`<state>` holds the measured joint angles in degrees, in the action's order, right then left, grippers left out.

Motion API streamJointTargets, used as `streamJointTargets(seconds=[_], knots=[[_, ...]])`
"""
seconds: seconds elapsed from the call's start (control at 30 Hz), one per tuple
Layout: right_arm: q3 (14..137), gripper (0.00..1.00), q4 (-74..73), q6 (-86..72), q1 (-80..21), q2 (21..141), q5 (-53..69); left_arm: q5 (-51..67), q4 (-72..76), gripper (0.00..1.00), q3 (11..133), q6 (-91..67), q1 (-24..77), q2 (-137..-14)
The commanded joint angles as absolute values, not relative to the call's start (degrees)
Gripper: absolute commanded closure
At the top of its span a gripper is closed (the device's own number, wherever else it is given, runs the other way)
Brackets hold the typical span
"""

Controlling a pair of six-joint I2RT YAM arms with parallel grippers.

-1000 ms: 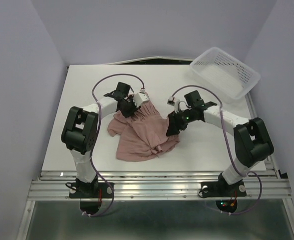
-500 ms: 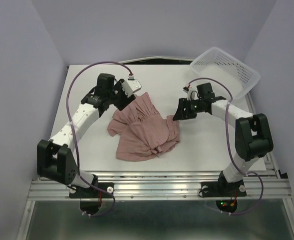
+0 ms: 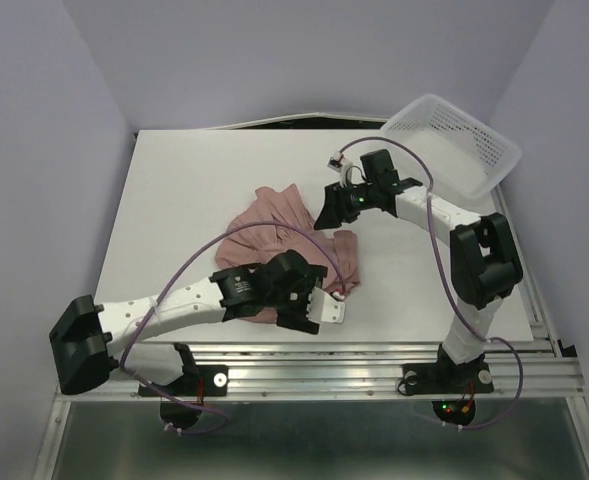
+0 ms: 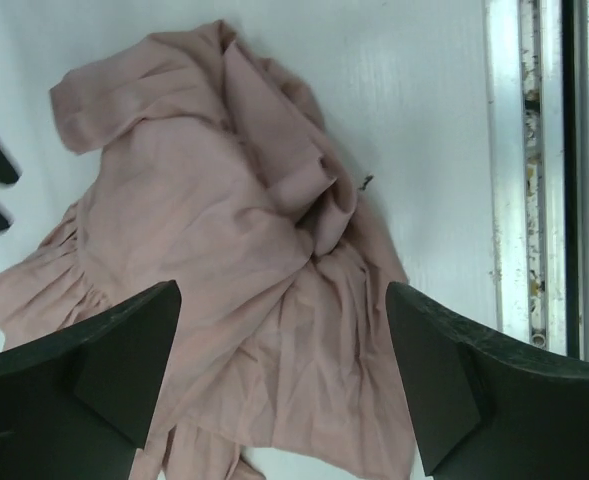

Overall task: Fold and stack the skirts
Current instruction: Fold the skirt

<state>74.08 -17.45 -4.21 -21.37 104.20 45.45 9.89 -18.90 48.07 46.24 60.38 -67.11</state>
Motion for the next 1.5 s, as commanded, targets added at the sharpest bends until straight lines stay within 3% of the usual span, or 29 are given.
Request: streamJointTargets(seconds=[0.0,0.43,0.63,0.67,0.9,1.17,1.27,1.47], knots=[[81.5,0.39,-14.2,-1.3,-23.7,108.4,47.8,1.9,-16.7,0.02,51.3,46.1,66.9,-73.2],[89.6,0.39,-5.9,-3.8,-30.5,120.1,51.1,-10.8,-12.2,0.04,55.5,45.0,72.9,-92.9],[90.6,0.43,-8.3,-1.8,-31.0,127.8,47.0,-13.9,-13.2,0.37,55.2,43.5,73.0,-94.5],[90.2,0.45,-8.9,-1.2,-31.0,128.1,44.8,-13.9,-13.9,0.49,54.9,42.9,73.0,-94.3],[77.4,0.53,-8.6,-0.9,-31.0,121.2,38.8,-12.2,-13.1,0.99,47.5,40.4,72.9,-80.5],[70.7,0.57,-12.6,-4.8,-31.0,109.2,35.1,2.3,-15.0,1.00,40.5,42.2,66.6,-62.1],[74.9,0.42,-12.7,-5.4,-30.5,107.1,33.5,9.0,-15.9,1.00,38.7,43.4,66.6,-54.7],[89.8,0.33,-12.8,-4.4,-27.9,113.3,32.6,14.3,-19.9,1.00,39.6,41.7,66.5,-54.6]])
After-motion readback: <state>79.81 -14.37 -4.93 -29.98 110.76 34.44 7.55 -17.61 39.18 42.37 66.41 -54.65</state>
